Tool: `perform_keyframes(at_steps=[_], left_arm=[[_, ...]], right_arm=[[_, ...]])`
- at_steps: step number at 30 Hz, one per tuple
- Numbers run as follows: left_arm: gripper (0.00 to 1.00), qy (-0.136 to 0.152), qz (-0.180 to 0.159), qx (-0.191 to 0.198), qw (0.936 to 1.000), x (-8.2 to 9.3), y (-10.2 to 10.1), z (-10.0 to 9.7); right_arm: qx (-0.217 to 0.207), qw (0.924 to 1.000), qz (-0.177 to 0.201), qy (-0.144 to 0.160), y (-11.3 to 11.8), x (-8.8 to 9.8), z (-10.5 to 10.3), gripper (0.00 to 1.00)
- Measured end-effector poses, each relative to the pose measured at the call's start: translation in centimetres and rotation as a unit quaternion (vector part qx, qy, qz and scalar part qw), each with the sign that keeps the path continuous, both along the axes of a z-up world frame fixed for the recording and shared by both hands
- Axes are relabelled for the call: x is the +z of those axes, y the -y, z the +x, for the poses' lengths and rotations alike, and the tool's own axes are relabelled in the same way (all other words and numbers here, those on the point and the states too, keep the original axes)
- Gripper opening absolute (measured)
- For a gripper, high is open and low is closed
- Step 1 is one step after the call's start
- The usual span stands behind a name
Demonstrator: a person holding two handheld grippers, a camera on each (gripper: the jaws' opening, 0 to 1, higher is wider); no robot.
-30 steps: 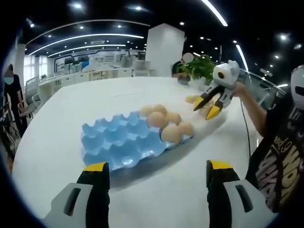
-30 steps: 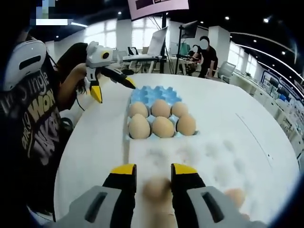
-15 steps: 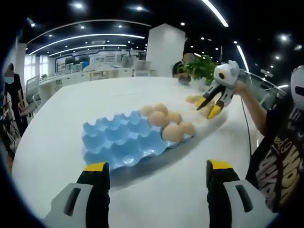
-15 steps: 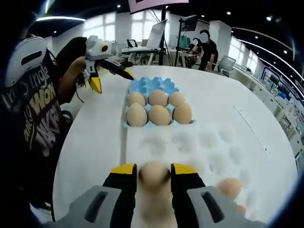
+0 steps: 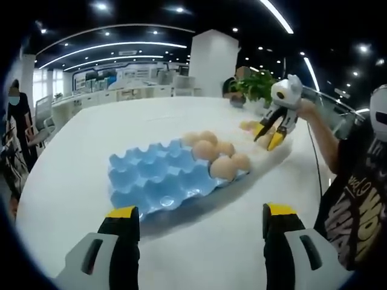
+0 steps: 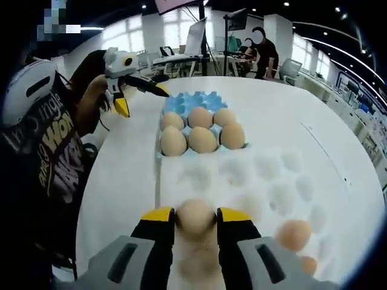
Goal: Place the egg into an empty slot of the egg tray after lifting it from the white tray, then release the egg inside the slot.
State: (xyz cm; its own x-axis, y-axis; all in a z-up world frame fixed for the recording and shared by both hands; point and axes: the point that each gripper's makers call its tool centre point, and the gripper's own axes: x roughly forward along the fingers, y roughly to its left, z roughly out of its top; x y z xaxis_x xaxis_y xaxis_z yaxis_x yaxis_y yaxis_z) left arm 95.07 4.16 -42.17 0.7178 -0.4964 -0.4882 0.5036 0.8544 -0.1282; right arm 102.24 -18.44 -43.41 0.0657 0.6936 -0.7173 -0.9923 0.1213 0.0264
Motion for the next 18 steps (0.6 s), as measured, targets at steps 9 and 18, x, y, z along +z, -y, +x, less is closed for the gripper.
perform_keyframes(at_steps=[9,18], left_arm=[[0.85,-0.005,0.003,-0.008,0.9999,-0.1,0.8,0.1],[0.85,-0.002,-0.005,-0.008,1.0,-0.1,1.1,-0.1]], right_arm=[[-0.004,0.9998,-0.017,-0.005,-0.1,-0.2,-0.1,0.29],[-0.009,0.9999,-0.013,0.004,-0.2,-0.3,-0.2,0.29]])
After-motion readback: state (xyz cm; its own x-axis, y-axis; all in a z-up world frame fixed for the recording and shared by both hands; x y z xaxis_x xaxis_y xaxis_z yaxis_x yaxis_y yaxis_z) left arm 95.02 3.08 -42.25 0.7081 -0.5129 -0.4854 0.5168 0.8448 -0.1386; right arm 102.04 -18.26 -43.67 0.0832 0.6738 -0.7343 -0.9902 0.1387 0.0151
